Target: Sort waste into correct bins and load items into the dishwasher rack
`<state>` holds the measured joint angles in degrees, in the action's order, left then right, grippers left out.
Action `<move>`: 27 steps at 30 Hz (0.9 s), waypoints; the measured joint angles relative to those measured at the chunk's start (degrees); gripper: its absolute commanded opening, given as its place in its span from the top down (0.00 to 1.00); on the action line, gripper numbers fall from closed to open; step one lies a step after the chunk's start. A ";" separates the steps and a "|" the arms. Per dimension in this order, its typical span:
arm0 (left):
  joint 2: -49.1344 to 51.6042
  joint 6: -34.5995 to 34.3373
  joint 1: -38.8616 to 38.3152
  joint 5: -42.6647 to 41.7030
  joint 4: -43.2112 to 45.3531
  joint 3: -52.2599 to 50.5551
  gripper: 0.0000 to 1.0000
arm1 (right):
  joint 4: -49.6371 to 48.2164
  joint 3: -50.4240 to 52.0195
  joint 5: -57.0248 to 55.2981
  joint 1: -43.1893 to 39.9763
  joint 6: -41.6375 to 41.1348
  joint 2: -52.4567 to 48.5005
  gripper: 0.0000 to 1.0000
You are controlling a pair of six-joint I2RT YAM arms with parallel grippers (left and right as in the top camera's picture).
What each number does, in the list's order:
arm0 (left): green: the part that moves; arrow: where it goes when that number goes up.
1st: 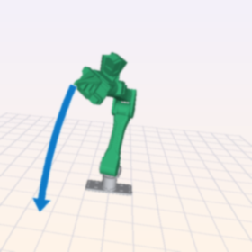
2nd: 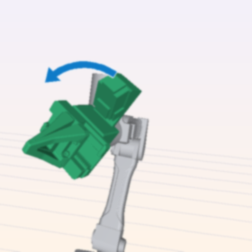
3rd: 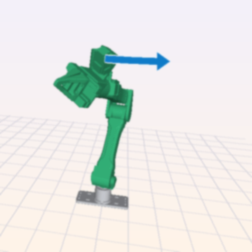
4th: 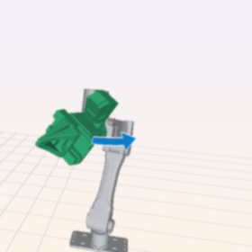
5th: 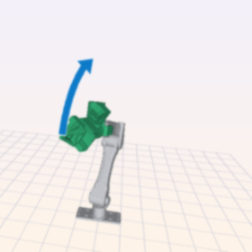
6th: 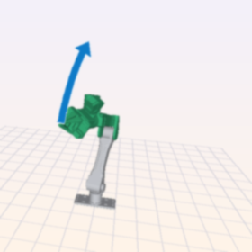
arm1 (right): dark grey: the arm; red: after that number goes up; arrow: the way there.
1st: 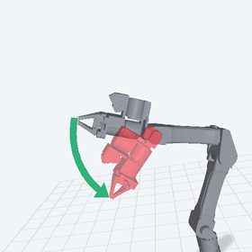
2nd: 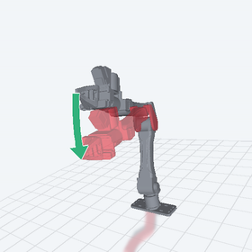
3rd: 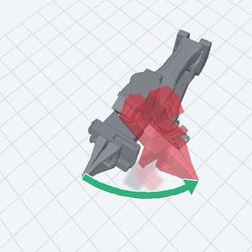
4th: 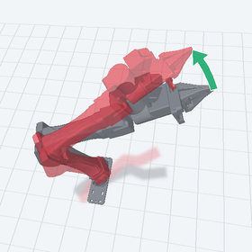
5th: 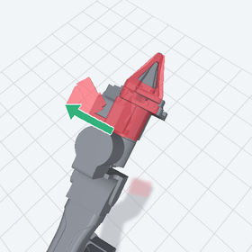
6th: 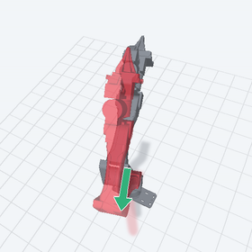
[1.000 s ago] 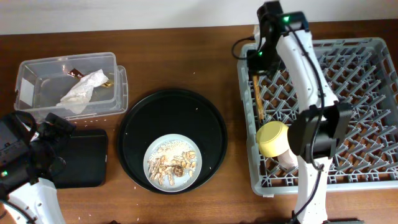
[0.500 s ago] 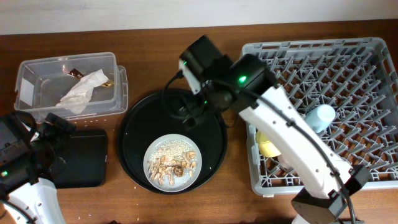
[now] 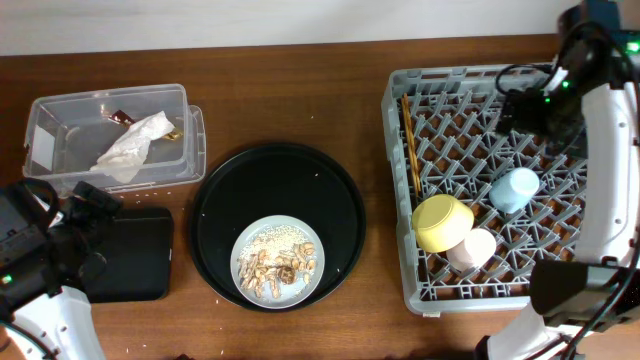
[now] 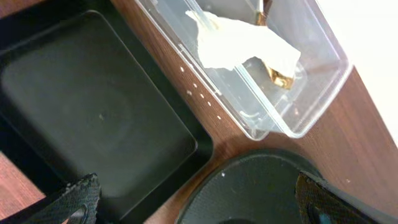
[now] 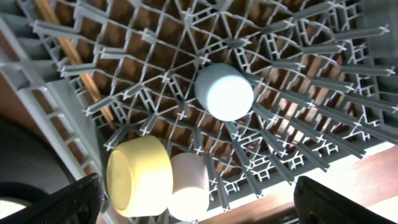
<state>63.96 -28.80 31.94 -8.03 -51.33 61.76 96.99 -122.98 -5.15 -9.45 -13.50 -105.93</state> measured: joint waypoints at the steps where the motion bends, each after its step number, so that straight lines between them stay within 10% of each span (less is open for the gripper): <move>1: 0.00 -0.02 0.00 -3.52 -0.20 0.00 0.01 | 0.00 0.00 0.00 -1.05 0.00 0.00 0.01; 6: 0.24 9.97 -13.25 -34.21 -12.52 0.15 0.01 | -0.02 0.00 0.02 -1.29 -0.04 0.00 0.01; 13: 2.23 5.77 -62.69 -3.50 -8.24 0.26 0.01 | 0.00 0.02 0.02 -1.29 0.00 0.00 0.01; 27: 17.42 2.71 -74.86 -6.73 -0.52 0.28 0.01 | -0.04 0.00 0.02 -1.29 -0.02 0.00 0.01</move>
<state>81.38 -26.09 -42.92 -14.76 -51.86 62.04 96.95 -122.98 -5.13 -10.74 -13.52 -105.93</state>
